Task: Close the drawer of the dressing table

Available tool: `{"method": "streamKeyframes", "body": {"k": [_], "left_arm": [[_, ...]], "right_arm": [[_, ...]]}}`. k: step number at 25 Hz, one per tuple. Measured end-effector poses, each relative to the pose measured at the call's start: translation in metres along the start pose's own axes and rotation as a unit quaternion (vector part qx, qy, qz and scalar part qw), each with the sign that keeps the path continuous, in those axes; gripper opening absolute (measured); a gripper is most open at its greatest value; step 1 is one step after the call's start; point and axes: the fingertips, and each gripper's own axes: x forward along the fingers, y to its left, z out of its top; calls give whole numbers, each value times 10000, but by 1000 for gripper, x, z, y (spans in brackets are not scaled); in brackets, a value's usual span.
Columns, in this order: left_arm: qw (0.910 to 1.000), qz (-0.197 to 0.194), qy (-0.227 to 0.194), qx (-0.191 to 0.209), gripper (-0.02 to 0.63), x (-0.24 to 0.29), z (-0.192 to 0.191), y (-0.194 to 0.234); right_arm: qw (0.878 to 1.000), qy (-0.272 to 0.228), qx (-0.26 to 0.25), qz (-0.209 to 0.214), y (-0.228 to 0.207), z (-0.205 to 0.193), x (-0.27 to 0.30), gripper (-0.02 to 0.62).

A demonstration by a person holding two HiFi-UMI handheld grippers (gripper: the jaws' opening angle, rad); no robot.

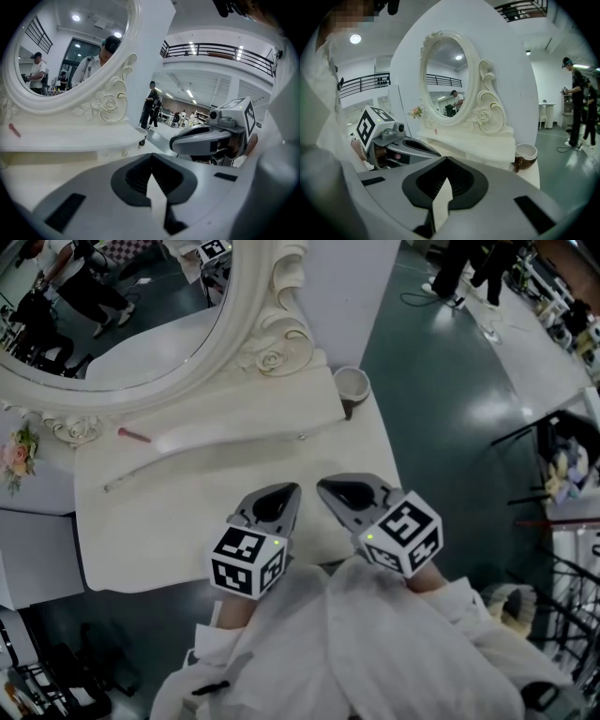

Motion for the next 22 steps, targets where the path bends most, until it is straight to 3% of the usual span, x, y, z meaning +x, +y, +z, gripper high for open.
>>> {"method": "streamKeyframes", "body": {"k": [13,22], "left_arm": [[9997,-139,197,-81,6,3,-11,-6],[9991,-353,147,-195,8,3,-11,-8]], "right_arm": [[9995,-22,47,300,8,-7,3,6],[9997,156,166,96,-2,-19,6,6]]}}
